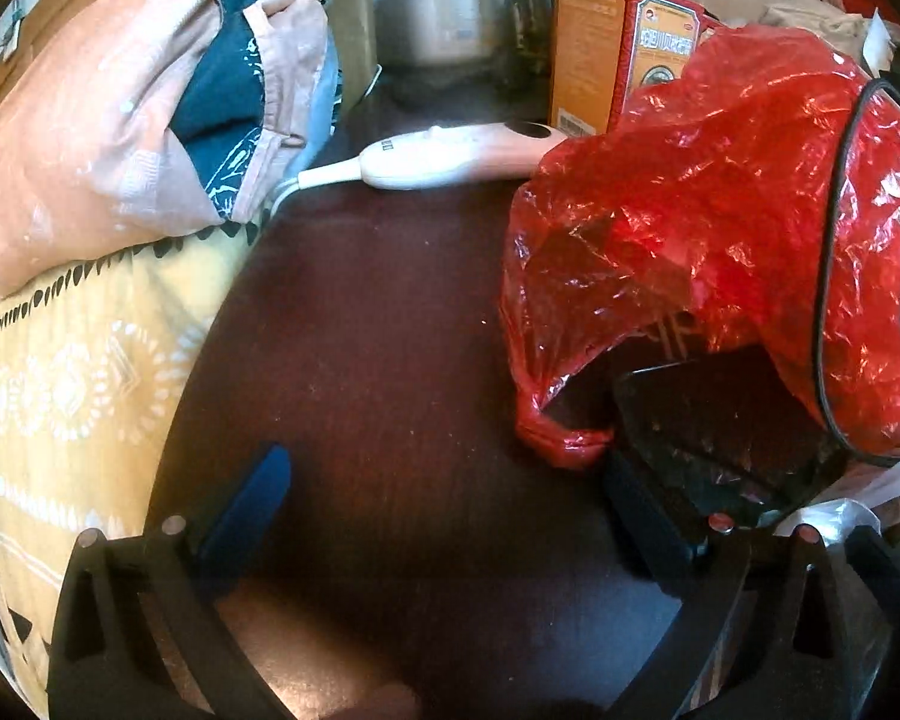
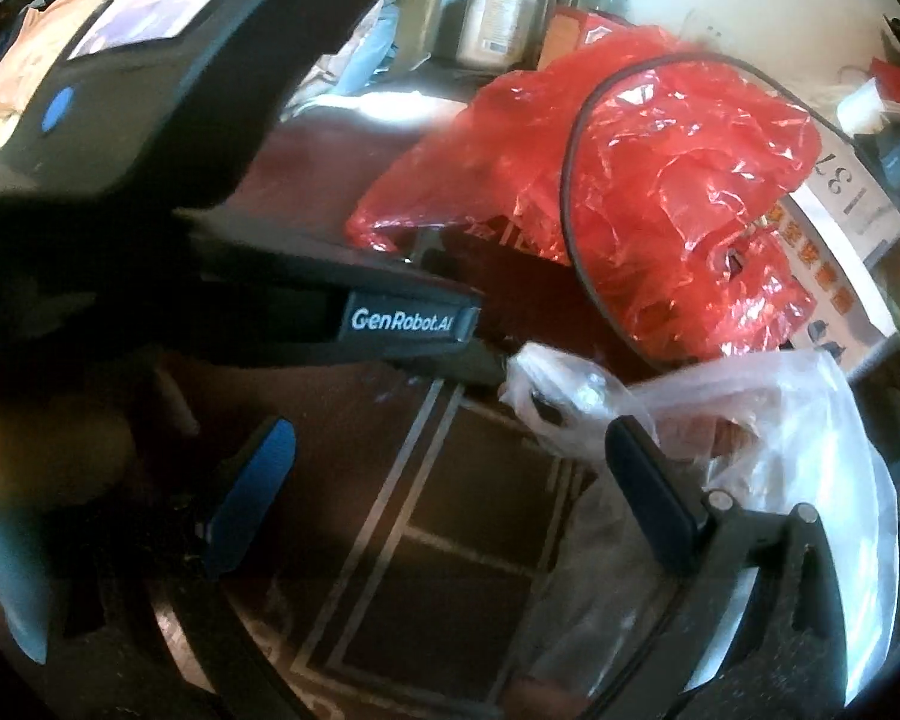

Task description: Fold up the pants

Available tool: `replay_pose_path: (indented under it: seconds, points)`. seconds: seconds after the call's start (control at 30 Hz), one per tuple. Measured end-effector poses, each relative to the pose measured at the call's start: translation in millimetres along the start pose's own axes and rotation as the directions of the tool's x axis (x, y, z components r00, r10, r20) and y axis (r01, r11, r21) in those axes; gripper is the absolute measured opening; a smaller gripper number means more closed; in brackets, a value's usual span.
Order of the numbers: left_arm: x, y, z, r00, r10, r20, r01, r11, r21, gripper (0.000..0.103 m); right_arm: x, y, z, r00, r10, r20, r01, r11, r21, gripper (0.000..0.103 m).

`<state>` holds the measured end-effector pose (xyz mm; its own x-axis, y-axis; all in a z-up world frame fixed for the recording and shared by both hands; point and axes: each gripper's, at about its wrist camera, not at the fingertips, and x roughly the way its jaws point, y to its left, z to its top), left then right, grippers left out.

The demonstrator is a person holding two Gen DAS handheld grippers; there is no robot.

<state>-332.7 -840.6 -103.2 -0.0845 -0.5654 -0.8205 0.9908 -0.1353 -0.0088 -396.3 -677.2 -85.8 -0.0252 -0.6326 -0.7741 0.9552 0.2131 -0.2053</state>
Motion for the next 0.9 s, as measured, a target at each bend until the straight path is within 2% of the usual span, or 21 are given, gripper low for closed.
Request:
replay_pose_path:
  seconds: [0.3,0.9]
  points:
    - [-2,0,-7,1.000,0.016,0.001,-0.016,1.000,-0.020,0.103,-5,4,-7,1.000,0.001,0.012,0.000,0.999,-0.033,0.103]
    - [-4,1,-9,1.000,0.015,0.002,-0.015,1.000,-0.022,0.103,-9,6,-10,1.000,-0.008,0.011,0.009,1.000,-0.026,0.103]
